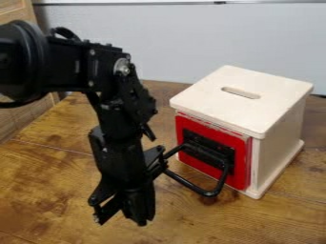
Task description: Open the drawer
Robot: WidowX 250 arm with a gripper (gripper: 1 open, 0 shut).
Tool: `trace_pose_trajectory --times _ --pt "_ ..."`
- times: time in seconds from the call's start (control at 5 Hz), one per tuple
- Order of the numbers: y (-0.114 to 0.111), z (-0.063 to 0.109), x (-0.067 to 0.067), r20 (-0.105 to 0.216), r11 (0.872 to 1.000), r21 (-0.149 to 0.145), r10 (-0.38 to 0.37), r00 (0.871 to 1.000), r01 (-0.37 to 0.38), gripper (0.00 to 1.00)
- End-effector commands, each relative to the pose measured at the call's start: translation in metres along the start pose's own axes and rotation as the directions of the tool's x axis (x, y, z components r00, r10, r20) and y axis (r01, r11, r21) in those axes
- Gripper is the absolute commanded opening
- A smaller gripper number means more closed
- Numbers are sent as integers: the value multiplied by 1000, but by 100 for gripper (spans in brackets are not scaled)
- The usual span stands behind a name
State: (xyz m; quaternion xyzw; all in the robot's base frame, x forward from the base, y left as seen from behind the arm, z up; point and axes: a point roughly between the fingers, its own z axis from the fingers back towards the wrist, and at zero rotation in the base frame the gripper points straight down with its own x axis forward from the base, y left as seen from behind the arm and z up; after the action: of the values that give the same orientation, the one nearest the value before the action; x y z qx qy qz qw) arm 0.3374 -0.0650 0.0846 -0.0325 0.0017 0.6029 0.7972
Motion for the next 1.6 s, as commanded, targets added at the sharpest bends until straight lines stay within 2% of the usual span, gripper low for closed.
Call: trace_pose_trajectory --times 0.0,0.2,0.4,0.6,0.8,1.0,1.4 --pt "-4 13 6 -3 999 -33 13 1000 -13 0" --pt "-3 13 4 -4 1000 -28 3 1000 -3 0" --pt "-8 14 4 10 1000 -22 -12 1000 12 100" --pt "-12 18 3 22 999 -17 -28 999 29 100" --pt "-19 21 1 29 999 -18 -49 998 50 0" --pt "-27 22 -1 33 997 -18 -72 997 72 100" --pt "-43 21 -8 41 993 -16 -116 992 117 100"
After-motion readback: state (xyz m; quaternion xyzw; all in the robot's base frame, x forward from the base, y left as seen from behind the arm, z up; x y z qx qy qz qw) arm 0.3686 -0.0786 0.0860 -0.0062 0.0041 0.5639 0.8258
